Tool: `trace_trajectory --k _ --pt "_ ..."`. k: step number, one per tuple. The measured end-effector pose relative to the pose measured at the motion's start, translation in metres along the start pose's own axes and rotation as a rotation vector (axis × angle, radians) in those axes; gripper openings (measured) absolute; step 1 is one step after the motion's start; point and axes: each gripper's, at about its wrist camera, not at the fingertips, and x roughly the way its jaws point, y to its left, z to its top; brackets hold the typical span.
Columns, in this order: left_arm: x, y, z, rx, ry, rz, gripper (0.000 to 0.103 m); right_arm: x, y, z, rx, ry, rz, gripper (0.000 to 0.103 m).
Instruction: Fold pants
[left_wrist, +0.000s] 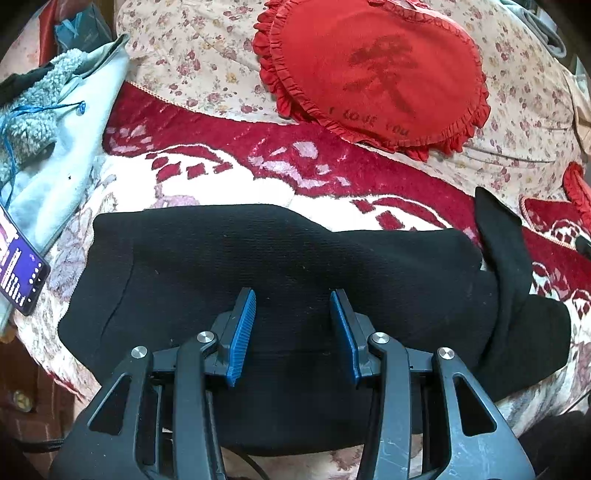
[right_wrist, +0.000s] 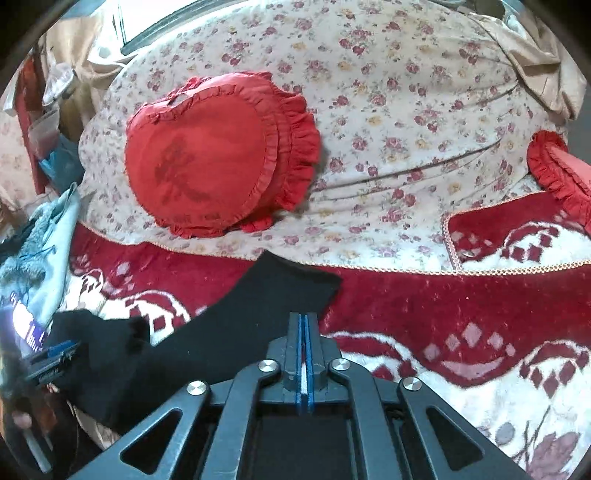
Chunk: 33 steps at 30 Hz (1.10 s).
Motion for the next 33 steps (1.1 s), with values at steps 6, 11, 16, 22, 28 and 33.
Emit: trace_trajectory --k 6,11,16,22,28,33 --pt "0.001 -0.001 0.0 -0.009 0.004 -0.003 0.04 0.076 0.043 0.022 0.022 0.135 0.073 0.032" --pt "0.003 -0.002 0.0 0.004 0.003 -0.023 0.05 0.144 0.07 0.034 0.041 0.257 0.014 0.032" --pt "0.005 0.002 0.003 -0.013 0.01 -0.044 0.05 0.169 0.078 0.029 -0.033 0.286 -0.07 0.029" --pt "0.003 0.003 0.004 -0.024 0.008 -0.049 0.05 0.122 0.049 0.023 0.027 0.185 0.023 0.004" --pt "-0.004 0.005 0.002 -0.035 0.0 -0.046 0.05 -0.001 0.0 -0.017 0.132 0.002 0.113 0.004" --pt "-0.002 0.005 -0.001 -0.047 0.016 -0.035 0.05 -0.038 -0.048 -0.093 0.214 0.085 0.083 0.004"
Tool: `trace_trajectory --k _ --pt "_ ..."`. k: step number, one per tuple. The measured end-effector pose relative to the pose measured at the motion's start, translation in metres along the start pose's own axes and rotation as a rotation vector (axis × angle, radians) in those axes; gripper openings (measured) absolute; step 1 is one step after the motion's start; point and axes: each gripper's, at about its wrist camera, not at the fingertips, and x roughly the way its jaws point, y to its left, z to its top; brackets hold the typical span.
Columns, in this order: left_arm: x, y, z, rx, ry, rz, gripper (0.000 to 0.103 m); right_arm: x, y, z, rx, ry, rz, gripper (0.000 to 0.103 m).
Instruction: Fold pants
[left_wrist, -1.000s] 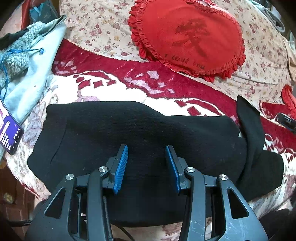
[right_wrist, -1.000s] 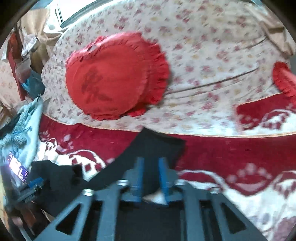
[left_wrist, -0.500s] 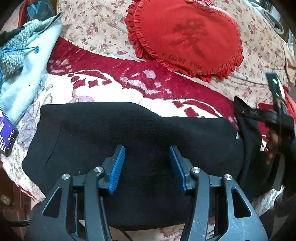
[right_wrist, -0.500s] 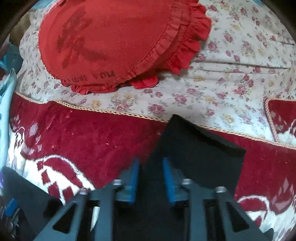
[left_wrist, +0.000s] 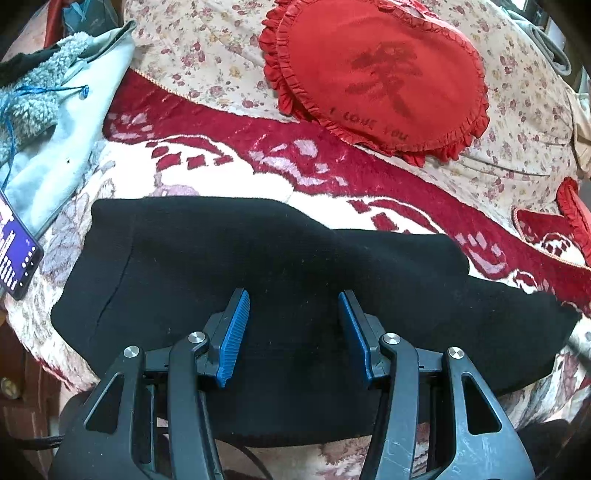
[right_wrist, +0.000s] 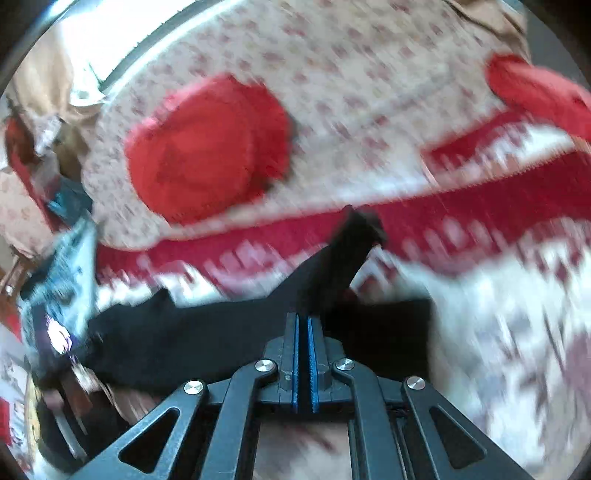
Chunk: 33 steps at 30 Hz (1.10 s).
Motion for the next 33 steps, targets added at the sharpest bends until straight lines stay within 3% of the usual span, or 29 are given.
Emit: trace_trajectory --k 3,5,7,9,10,13,15,18,21,23,27,28,29,30,33 --pt "-0.003 -0.004 -0.002 0.004 0.003 0.005 0.05 0.017 -0.025 -0.025 0.086 0.069 0.022 0.004" --pt "-0.009 -0.009 -0.002 0.013 -0.003 0.002 0.05 0.019 -0.037 -0.031 0.167 0.031 0.062 0.004" --pt "-0.015 -0.012 -0.002 0.028 -0.018 0.006 0.05 0.016 -0.041 -0.029 0.213 -0.013 0.112 0.012" --pt "-0.018 -0.015 -0.002 0.034 -0.024 0.009 0.05 0.017 -0.04 -0.026 0.218 -0.019 0.116 0.029" --pt "-0.018 -0.016 -0.002 0.033 -0.023 0.008 0.05 0.02 -0.04 -0.025 0.228 -0.016 0.114 0.029" --pt "-0.016 -0.017 -0.004 0.025 -0.008 -0.001 0.05 0.036 -0.047 -0.022 0.27 0.004 0.11 0.027" --pt "-0.017 -0.02 -0.005 0.033 -0.005 -0.001 0.05 0.037 -0.051 -0.02 0.296 -0.025 0.116 0.004" --pt "-0.021 -0.02 -0.006 0.045 -0.017 0.014 0.05 0.012 -0.041 -0.017 0.219 -0.088 0.132 0.004" --pt "-0.02 -0.014 -0.007 0.037 -0.019 0.019 0.05 -0.018 -0.029 -0.02 0.12 -0.109 0.102 0.004" --pt "-0.016 -0.008 -0.008 0.022 -0.012 0.028 0.05 -0.017 -0.031 -0.026 0.11 -0.079 0.07 0.004" --pt "-0.012 0.006 -0.011 -0.011 0.011 0.033 0.05 0.026 -0.041 -0.041 0.122 0.086 -0.021 0.005" --pt "-0.015 0.008 -0.011 -0.01 0.004 0.04 0.05 0.023 -0.041 -0.041 0.128 0.066 -0.019 0.007" --pt "-0.018 0.013 -0.01 -0.009 -0.006 0.052 0.05 0.017 -0.04 -0.039 0.118 0.063 -0.044 0.019" --pt "-0.021 0.019 -0.009 -0.012 -0.014 0.062 0.05 0.009 -0.037 -0.035 0.088 0.06 -0.112 0.024" --pt "-0.028 0.041 -0.005 -0.035 -0.036 0.1 0.05 -0.021 -0.028 -0.022 0.018 0.0 -0.198 0.024"
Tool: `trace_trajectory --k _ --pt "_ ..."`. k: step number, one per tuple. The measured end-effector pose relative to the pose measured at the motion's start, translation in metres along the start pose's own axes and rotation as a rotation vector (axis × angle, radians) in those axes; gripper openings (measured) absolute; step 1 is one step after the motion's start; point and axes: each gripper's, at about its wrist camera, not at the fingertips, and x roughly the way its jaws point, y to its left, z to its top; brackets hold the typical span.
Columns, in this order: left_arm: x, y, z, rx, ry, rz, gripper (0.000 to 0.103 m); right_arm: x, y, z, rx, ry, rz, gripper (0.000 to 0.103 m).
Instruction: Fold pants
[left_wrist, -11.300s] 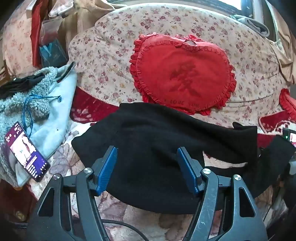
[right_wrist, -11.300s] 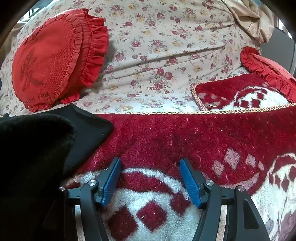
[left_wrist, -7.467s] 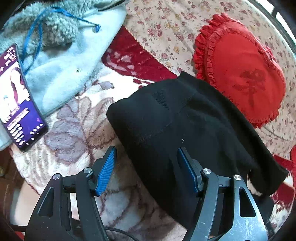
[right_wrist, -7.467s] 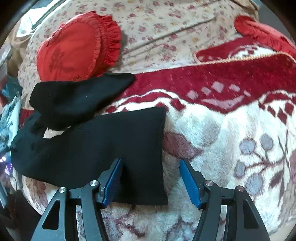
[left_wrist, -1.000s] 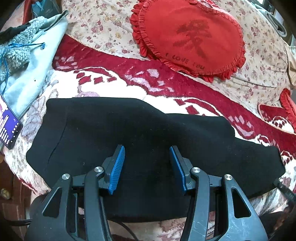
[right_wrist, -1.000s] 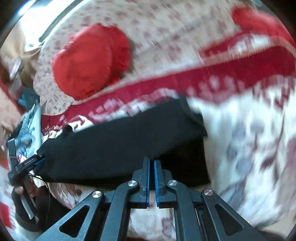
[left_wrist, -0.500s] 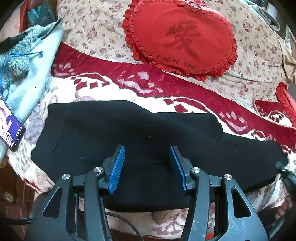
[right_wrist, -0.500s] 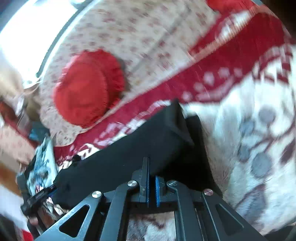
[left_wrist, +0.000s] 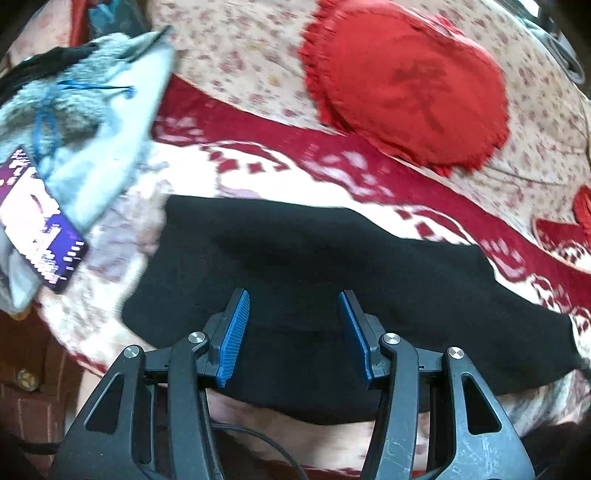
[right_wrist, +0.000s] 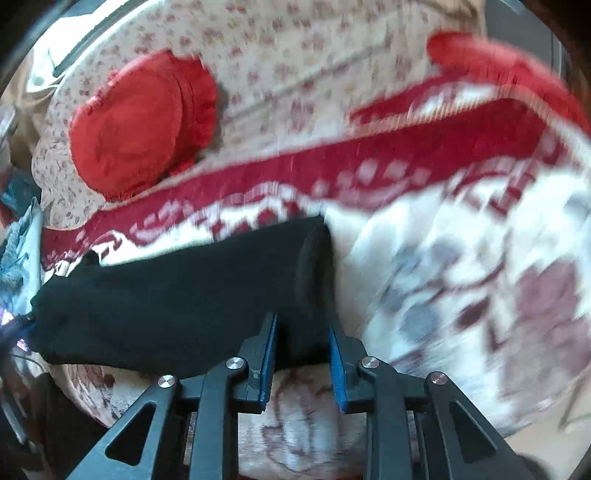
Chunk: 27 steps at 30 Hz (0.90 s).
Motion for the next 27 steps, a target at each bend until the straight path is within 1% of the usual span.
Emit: trace_trajectory --k 2,3,5,6,7,9,11,14,17,18,19,20,21,23,25,27 --pt "0.0 0.017 0.003 -0.026 -0.008 0.031 0.05 -0.016 0.006 0.01 0.001 -0.034 0.035 0.024" --pt "0.001 0.023 0.003 -0.038 -0.007 0.039 0.05 -0.022 0.012 0.017 -0.004 -0.048 0.071 0.024" --pt "0.006 0.035 0.005 -0.064 -0.001 0.057 0.05 -0.022 0.048 0.032 -0.07 -0.055 0.195 0.024" --pt "0.007 0.038 0.004 -0.073 0.002 0.062 0.05 -0.016 0.064 0.037 -0.101 -0.051 0.244 0.024" --pt "0.009 0.04 0.004 -0.082 0.005 0.065 0.05 -0.003 0.09 0.043 -0.142 -0.036 0.305 0.024" --pt "0.012 0.041 0.004 -0.083 0.008 0.065 0.05 0.028 0.137 0.053 -0.202 0.005 0.385 0.024" --pt "0.014 0.039 0.003 -0.068 0.007 0.074 0.05 0.06 0.178 0.06 -0.245 0.061 0.429 0.024" --pt "0.016 0.037 0.003 -0.05 0.004 0.082 0.05 0.108 0.225 0.073 -0.286 0.144 0.461 0.024" --pt "0.02 0.038 0.001 -0.051 0.006 0.078 0.05 0.137 0.254 0.075 -0.33 0.229 0.516 0.024" --pt "0.021 0.039 0.001 -0.05 0.004 0.079 0.05 0.147 0.262 0.071 -0.357 0.246 0.503 0.024" --pt "0.022 0.038 0.0 -0.046 0.001 0.082 0.051 0.149 0.265 0.068 -0.374 0.228 0.49 0.023" --pt "0.022 0.038 0.001 -0.043 -0.003 0.087 0.051 0.147 0.265 0.069 -0.374 0.204 0.486 0.013" --pt "0.023 0.038 0.001 -0.043 -0.005 0.09 0.051 0.146 0.267 0.07 -0.372 0.195 0.47 0.008" --pt "0.024 0.038 0.004 -0.048 -0.011 0.098 0.051 0.133 0.266 0.076 -0.393 0.158 0.479 0.006" --pt "0.024 0.036 0.008 -0.055 -0.022 0.101 0.051 0.12 0.269 0.081 -0.427 0.107 0.452 0.006" --pt "0.027 0.034 0.008 -0.053 -0.022 0.103 0.051 0.112 0.269 0.084 -0.422 0.069 0.43 0.006"
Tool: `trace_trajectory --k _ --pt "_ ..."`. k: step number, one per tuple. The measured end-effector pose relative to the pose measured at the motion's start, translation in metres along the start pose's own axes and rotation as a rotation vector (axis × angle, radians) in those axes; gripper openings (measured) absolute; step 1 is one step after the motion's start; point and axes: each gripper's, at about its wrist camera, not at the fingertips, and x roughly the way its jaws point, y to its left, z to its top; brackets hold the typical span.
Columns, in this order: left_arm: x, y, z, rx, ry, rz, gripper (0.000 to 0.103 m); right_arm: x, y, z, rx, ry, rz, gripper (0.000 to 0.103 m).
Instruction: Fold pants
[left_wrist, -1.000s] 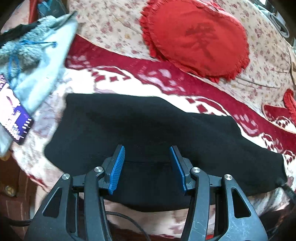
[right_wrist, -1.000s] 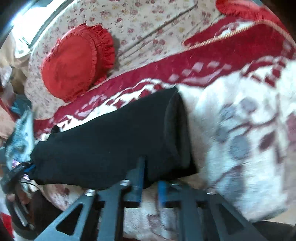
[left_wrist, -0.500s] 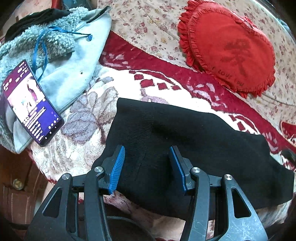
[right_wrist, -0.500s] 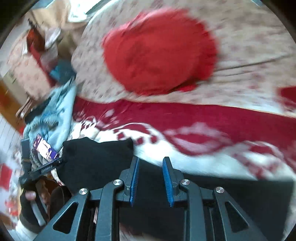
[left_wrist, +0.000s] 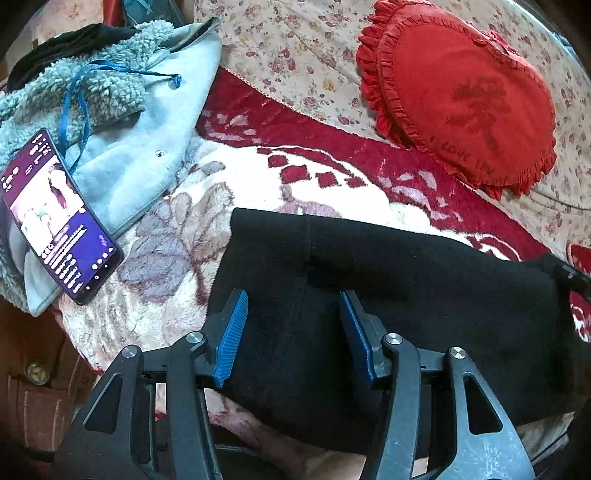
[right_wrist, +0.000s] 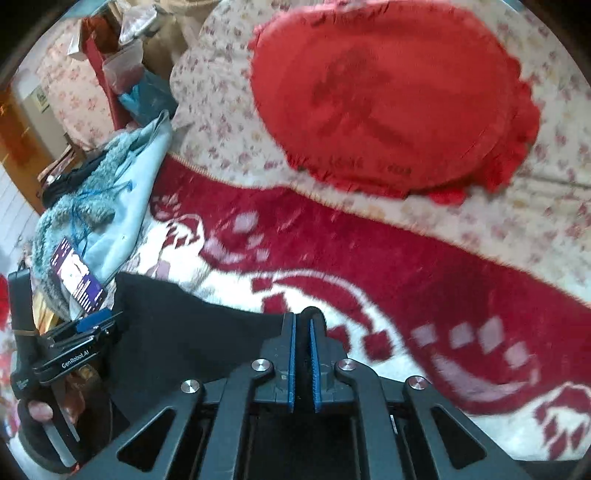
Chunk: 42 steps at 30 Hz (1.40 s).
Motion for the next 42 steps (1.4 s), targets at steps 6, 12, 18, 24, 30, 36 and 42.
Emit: trace_trajectory --k 6,12,18,24,30,36,42 --pt "0.006 -0.002 -0.002 0.014 -0.018 0.033 0.058 0.012 -0.023 -0.006 0.108 -0.021 -0.061 0.0" --pt "-0.006 0.002 -0.002 -0.004 -0.014 0.025 0.058 -0.022 -0.003 -0.016 0.043 -0.075 -0.06 0.001" --pt "-0.025 -0.014 -0.01 0.021 -0.044 -0.007 0.058 -0.045 0.035 -0.041 -0.039 -0.063 0.013 0.002" --pt "-0.035 -0.038 -0.021 0.067 -0.055 -0.036 0.058 -0.036 0.041 -0.069 -0.046 -0.007 0.01 0.013" --pt "-0.036 -0.05 -0.034 0.074 -0.045 -0.089 0.058 -0.026 0.035 -0.098 -0.017 0.07 0.002 0.021" --pt "-0.025 -0.063 -0.052 0.128 -0.021 -0.076 0.058 -0.031 0.037 -0.125 -0.046 0.08 0.004 0.021" --pt "-0.04 -0.071 -0.055 0.136 -0.029 -0.123 0.058 -0.066 0.012 -0.131 0.02 0.031 -0.035 0.021"
